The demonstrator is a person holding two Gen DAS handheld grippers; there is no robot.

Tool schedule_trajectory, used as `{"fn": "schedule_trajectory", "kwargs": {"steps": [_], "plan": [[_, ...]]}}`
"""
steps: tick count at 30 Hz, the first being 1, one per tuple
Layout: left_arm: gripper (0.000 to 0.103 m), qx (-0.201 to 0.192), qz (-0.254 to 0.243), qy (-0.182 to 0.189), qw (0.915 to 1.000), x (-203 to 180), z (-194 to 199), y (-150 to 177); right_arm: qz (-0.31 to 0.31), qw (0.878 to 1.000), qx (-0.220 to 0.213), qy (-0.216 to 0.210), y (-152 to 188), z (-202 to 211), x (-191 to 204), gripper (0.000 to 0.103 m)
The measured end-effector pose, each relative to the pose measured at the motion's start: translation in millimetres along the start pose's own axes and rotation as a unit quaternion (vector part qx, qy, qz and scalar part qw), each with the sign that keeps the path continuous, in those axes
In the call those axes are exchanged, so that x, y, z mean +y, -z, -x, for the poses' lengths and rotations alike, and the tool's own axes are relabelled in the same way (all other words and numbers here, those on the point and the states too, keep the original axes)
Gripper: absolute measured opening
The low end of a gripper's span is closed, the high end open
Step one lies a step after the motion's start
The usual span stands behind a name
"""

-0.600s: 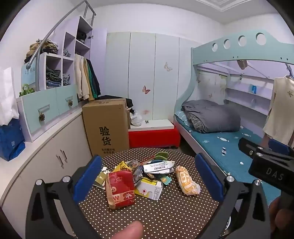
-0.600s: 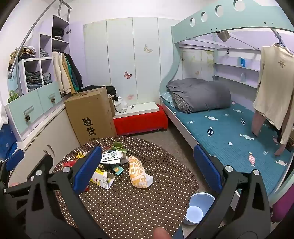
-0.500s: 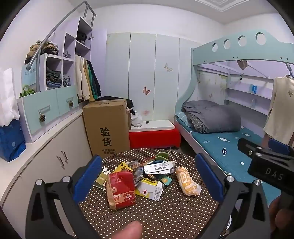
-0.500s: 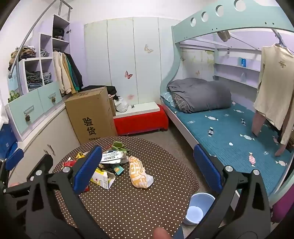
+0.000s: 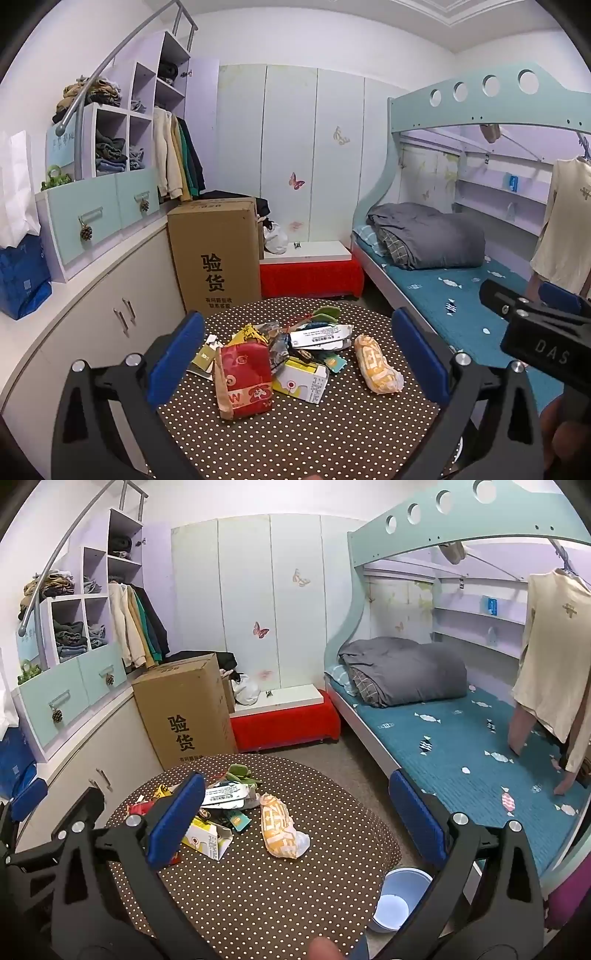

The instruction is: Collect trash

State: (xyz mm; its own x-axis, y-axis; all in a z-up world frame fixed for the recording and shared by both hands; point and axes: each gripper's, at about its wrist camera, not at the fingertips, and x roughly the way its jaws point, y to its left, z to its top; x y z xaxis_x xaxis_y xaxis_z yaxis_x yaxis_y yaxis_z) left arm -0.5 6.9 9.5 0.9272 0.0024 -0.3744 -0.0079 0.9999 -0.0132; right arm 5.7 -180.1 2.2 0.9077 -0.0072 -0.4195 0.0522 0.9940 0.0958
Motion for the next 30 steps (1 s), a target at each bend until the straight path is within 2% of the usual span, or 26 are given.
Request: {"fn": "schedule_trajectory", "kwargs": {"steps": [10, 30], "plan": [[0.099, -0.004, 0.0, 0.014, 0.9999, -2.5, -2.3, 5.2, 0.0, 1.0, -0.001, -0.001, 2.0, -0.7, 0.7, 0.098], [0.099, 0.004, -0.001, 0.007, 1.0, 0.0, -11.0, 11.8, 0.002, 1.0, 0.007, -0.005, 7.6, -8.6, 1.4, 0.098]]}}
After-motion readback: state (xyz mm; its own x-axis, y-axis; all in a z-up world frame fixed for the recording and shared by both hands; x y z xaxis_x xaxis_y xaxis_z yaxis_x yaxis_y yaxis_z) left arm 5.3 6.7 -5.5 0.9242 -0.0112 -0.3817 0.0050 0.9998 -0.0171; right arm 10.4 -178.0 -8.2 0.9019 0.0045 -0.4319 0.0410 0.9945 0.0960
